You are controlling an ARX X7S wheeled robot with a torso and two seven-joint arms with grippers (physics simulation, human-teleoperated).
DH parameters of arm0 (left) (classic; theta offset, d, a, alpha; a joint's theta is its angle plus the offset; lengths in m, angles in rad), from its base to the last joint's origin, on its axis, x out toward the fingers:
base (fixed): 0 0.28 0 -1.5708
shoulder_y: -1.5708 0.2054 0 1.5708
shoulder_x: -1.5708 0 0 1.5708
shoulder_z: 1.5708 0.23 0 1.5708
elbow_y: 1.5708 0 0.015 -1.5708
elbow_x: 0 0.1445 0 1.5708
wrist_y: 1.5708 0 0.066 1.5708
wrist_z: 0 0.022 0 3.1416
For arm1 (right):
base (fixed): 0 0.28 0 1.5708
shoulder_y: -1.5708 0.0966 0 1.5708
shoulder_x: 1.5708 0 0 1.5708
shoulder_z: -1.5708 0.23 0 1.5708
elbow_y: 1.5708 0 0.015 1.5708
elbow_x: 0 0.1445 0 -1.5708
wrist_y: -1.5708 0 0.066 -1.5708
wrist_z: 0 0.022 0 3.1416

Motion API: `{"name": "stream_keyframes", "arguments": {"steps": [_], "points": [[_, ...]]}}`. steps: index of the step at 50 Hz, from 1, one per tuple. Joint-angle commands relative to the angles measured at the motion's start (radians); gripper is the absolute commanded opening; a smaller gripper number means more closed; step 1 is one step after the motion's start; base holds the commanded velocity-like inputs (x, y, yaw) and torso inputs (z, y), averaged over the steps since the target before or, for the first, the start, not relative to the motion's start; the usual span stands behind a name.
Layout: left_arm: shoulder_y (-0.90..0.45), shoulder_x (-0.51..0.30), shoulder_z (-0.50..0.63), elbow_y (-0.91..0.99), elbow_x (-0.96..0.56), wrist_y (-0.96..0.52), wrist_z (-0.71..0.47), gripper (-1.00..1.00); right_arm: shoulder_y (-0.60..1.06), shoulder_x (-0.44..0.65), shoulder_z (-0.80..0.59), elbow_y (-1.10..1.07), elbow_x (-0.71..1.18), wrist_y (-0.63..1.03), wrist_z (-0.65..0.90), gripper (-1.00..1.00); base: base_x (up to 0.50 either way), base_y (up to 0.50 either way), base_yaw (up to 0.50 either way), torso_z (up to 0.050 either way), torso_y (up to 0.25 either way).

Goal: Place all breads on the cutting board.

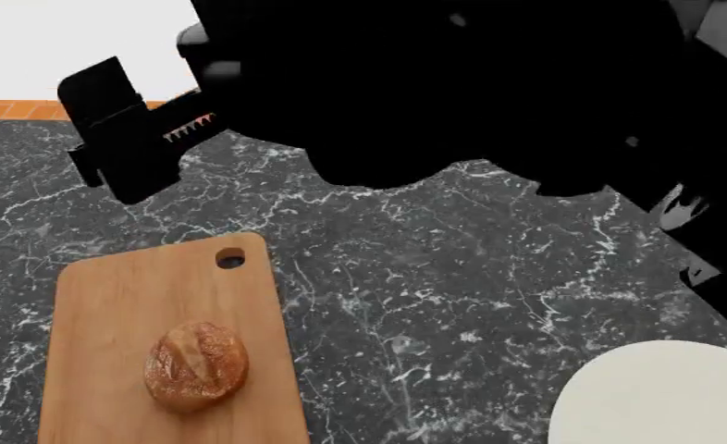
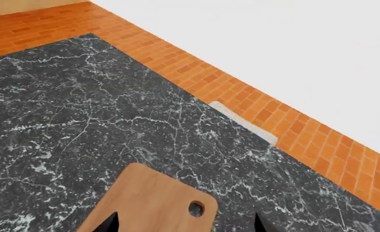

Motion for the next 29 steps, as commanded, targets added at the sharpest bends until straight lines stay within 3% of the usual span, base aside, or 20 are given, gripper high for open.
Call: {"name": "stream_keyframes", "arguments": {"steps": [1,13,23,29], "points": [[-0.085,-0.008,-0.013,0.015,-0.097,-0.071,-0.053,1.00,0.019,0.304,0.093,-0.274,0.040,-0.078,0.169,1.00,0.00,0.00,0.00,0.000,0.000],[-0.147,-0.011,0.007,0.045,-0.155,-0.106,-0.090,1.00,-0.273,0.670,0.160,-0.739,-0.039,-0.391,0.354,1.00,0.00,0.00,0.00,0.000,0.000],[-0.183,-0.006,0.057,0.069,-0.146,-0.080,-0.060,1.00,-0.557,0.797,0.126,-0.874,-0.294,-0.676,0.390,1.00,0.00,0.00,0.00,0.000,0.000],[-0.176,-0.007,0.076,0.060,-0.122,-0.057,-0.039,1.00,-0.582,0.796,0.117,-0.888,-0.342,-0.690,0.399,1.00,0.00,0.00,0.00,0.000,0.000]]}}
